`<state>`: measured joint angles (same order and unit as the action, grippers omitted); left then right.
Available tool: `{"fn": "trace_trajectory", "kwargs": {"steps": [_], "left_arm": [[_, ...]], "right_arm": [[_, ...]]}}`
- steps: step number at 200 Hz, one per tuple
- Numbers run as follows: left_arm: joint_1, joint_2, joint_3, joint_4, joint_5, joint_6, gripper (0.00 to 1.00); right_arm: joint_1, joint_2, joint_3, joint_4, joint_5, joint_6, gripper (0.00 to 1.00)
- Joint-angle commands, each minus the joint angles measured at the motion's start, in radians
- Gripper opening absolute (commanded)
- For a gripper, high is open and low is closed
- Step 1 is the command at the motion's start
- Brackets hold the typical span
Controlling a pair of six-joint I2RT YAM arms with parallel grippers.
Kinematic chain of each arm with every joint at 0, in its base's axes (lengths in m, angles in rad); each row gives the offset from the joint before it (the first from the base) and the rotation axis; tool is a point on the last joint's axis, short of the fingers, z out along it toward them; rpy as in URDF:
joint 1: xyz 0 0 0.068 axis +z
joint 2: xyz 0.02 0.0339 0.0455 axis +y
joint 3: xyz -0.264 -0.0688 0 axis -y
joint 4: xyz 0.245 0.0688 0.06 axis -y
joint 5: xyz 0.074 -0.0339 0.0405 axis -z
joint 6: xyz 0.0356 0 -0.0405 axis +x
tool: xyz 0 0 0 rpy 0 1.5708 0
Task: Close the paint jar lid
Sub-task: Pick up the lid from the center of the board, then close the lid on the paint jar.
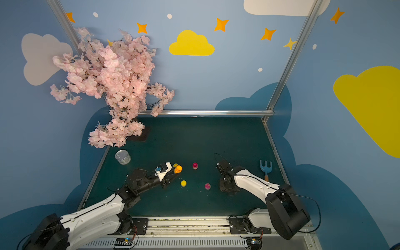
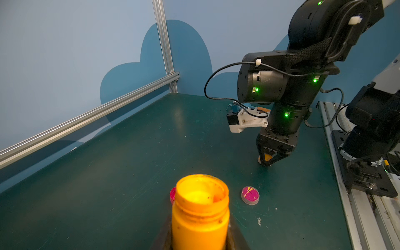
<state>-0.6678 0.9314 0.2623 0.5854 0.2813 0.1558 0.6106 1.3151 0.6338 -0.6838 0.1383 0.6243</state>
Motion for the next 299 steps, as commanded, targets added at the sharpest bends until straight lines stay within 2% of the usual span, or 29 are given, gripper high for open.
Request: {"fn": "trace_trajectory", "kwargs": {"steps": [1, 39, 48, 66, 91, 123, 183, 222, 299], "left_arm": [[0.0, 0.0, 0.005, 0.031, 0.015, -0.006, 0.26], [-0.001, 0.026, 0.012, 0.033, 0.018, -0.002, 0.26], [-0.001, 0.039, 0.015, 0.04, 0.019, -0.002, 0.26], [-0.001, 0.077, 0.028, 0.058, 0.038, 0.006, 0.26], [0.002, 0.144, 0.044, 0.117, 0.136, 0.015, 0.27], [0.01, 0.218, 0.08, 0.16, 0.192, 0.015, 0.27], [0.046, 0.297, 0.143, 0.163, 0.21, 0.057, 0.27], [0.056, 0.353, 0.186, 0.191, 0.213, 0.057, 0.26], [0.054, 0.42, 0.265, 0.206, 0.264, 0.037, 0.26]], "right_arm": [[0.005, -0.028, 0.014, -0.009, 0.012, -0.003, 0.36], [0.006, -0.077, 0.035, -0.043, -0.018, -0.042, 0.35], [0.008, -0.094, 0.08, -0.057, -0.031, -0.065, 0.35], [0.008, -0.112, 0.151, -0.093, -0.07, -0.144, 0.34], [0.009, -0.098, 0.28, -0.16, -0.126, -0.273, 0.34], [0.014, -0.095, 0.409, -0.173, -0.259, -0.422, 0.34], [0.032, -0.089, 0.522, -0.076, -0.512, -0.562, 0.35], [0.049, -0.059, 0.577, -0.04, -0.566, -0.587, 0.36], [0.107, 0.056, 0.663, -0.036, -0.548, -0.61, 0.37]]}}
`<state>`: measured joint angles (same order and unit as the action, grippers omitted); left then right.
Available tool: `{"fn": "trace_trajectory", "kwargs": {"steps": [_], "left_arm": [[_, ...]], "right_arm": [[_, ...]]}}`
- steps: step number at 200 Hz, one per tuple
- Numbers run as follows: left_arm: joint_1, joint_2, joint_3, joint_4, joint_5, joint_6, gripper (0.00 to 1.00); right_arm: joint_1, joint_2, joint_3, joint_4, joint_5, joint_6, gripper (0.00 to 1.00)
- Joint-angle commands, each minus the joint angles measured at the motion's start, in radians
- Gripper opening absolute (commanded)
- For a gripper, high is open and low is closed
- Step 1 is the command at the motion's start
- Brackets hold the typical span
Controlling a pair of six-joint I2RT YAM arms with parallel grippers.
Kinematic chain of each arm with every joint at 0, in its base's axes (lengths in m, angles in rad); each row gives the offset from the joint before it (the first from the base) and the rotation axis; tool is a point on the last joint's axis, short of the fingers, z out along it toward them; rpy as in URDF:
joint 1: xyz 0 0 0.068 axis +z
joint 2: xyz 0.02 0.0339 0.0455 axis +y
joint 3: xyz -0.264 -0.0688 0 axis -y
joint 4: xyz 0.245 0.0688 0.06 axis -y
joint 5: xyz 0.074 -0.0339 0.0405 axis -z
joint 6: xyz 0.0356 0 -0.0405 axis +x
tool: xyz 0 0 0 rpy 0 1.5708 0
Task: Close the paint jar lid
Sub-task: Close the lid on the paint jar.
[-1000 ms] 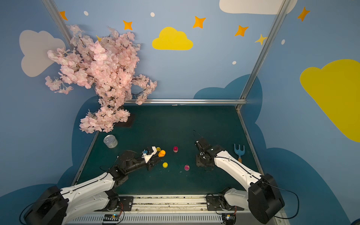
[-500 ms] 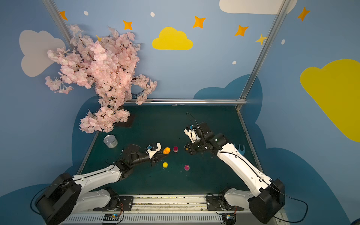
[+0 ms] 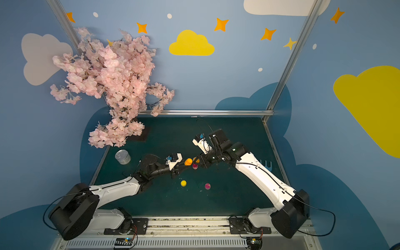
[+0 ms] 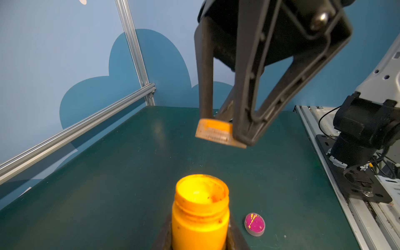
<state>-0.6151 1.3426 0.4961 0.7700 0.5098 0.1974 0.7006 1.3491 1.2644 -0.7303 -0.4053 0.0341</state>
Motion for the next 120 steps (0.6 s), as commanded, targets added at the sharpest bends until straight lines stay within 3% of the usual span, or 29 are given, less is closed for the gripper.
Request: {"fn": "trace_trajectory", "kwargs": {"steps": [1, 120], "left_arm": [[0.002, 0.008, 0.032, 0.022, 0.036, -0.005, 0.26], [0.001, 0.02, 0.063, -0.002, 0.054, 0.002, 0.25]], "right_arm": [[0.018, 0.023, 0.032, 0.012, -0.005, -0.019, 0.37], [0.063, 0.09, 0.068, 0.047, 0.016, -0.016, 0.37]]}}
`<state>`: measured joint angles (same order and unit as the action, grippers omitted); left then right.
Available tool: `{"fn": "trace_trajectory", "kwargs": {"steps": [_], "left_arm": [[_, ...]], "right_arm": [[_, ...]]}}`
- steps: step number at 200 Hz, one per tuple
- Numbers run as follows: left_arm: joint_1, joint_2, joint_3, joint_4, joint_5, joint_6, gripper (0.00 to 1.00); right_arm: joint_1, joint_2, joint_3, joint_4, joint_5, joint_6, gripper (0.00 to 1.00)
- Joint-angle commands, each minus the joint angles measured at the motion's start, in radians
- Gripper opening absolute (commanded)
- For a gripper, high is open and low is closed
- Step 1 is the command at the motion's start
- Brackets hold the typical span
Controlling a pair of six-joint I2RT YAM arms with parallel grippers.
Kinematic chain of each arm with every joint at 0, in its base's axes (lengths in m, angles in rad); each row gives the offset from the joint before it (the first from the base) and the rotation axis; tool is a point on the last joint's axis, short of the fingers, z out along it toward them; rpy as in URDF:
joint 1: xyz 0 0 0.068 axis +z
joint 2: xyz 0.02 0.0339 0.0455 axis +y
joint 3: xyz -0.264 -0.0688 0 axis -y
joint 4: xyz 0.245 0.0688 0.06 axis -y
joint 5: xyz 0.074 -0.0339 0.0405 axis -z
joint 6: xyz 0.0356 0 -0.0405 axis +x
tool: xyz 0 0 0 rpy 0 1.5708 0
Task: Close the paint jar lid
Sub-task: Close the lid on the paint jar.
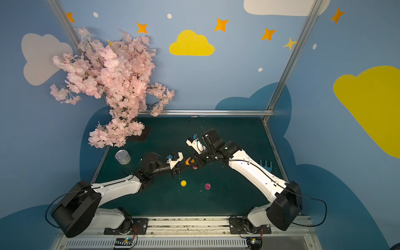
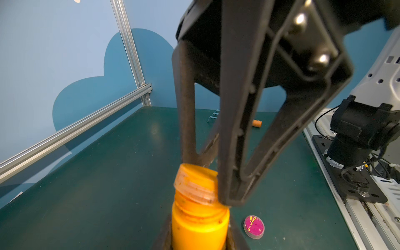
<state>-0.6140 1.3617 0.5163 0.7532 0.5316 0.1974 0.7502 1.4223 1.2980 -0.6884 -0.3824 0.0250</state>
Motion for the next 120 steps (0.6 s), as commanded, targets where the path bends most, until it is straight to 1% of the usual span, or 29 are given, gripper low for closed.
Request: {"fn": "trace_trajectory", "kwargs": {"steps": [1, 37, 98, 120], "left_arm": [[0.0, 0.001, 0.043, 0.013, 0.033, 0.003, 0.25], [0.001, 0.008, 0.062, -0.015, 0.058, 0.022, 0.25], [0.002, -0.011, 0.111, -0.151, 0.103, 0.083, 0.25], [0.002, -0.015, 0.12, -0.177, 0.113, 0.096, 0.25]], "right_arm": [[0.014, 0.017, 0.034, 0.006, -0.008, -0.007, 0.37], [0.017, 0.026, 0.05, -0.024, -0.016, -0.035, 0.37], [0.022, 0.047, 0.079, -0.105, -0.05, -0.131, 0.37], [0.025, 0.057, 0.091, -0.128, -0.064, -0.16, 0.37]]}}
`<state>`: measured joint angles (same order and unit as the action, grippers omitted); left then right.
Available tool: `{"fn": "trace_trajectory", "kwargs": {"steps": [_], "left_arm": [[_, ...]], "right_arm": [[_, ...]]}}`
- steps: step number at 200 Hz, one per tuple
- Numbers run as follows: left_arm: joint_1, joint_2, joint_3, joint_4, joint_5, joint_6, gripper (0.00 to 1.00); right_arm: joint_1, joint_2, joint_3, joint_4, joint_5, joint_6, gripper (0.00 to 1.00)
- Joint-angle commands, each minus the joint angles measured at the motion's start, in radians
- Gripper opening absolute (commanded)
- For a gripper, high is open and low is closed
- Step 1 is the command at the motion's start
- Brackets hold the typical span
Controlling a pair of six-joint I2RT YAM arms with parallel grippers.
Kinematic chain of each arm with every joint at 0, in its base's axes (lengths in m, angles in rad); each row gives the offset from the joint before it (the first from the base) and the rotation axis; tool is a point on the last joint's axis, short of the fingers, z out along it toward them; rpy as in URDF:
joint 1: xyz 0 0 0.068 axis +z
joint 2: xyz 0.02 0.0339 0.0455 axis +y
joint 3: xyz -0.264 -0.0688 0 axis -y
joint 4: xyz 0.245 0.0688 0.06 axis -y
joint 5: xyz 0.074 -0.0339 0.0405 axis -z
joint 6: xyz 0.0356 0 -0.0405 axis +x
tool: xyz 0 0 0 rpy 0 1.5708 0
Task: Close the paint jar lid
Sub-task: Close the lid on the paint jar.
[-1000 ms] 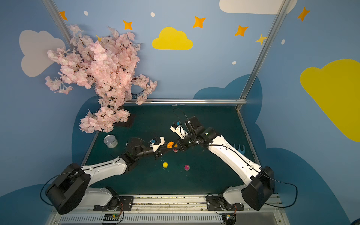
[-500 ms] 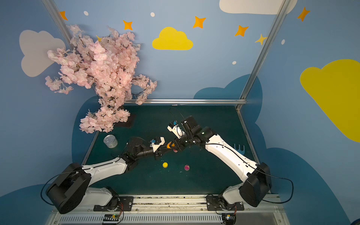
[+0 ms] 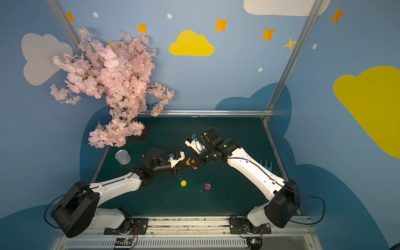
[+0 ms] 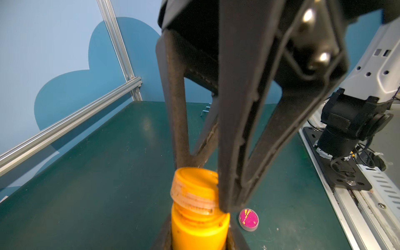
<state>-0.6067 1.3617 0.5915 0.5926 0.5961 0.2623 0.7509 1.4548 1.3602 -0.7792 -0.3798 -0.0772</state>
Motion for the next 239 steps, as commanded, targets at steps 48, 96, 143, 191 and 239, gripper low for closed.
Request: {"fn": "trace_trajectory", "kwargs": {"steps": [48, 96, 143, 191, 239], "left_arm": [[-0.004, 0.0, 0.077, -0.067, 0.082, 0.045, 0.24], [-0.002, 0.013, 0.107, -0.136, 0.114, 0.076, 0.24], [-0.002, 0.011, 0.114, -0.175, 0.108, 0.095, 0.24], [-0.002, 0.008, 0.095, -0.172, 0.039, 0.11, 0.24], [-0.001, 0.011, 0.082, -0.155, -0.027, 0.122, 0.24]], "right_arm": [[0.029, 0.041, 0.057, -0.083, -0.056, -0.107, 0.37], [0.031, 0.057, 0.095, -0.154, -0.045, -0.166, 0.36], [0.031, 0.059, 0.124, -0.173, -0.013, -0.179, 0.36], [0.024, 0.046, 0.136, -0.16, 0.004, -0.154, 0.37], [0.022, 0.027, 0.136, -0.141, 0.034, -0.133, 0.37]]}}
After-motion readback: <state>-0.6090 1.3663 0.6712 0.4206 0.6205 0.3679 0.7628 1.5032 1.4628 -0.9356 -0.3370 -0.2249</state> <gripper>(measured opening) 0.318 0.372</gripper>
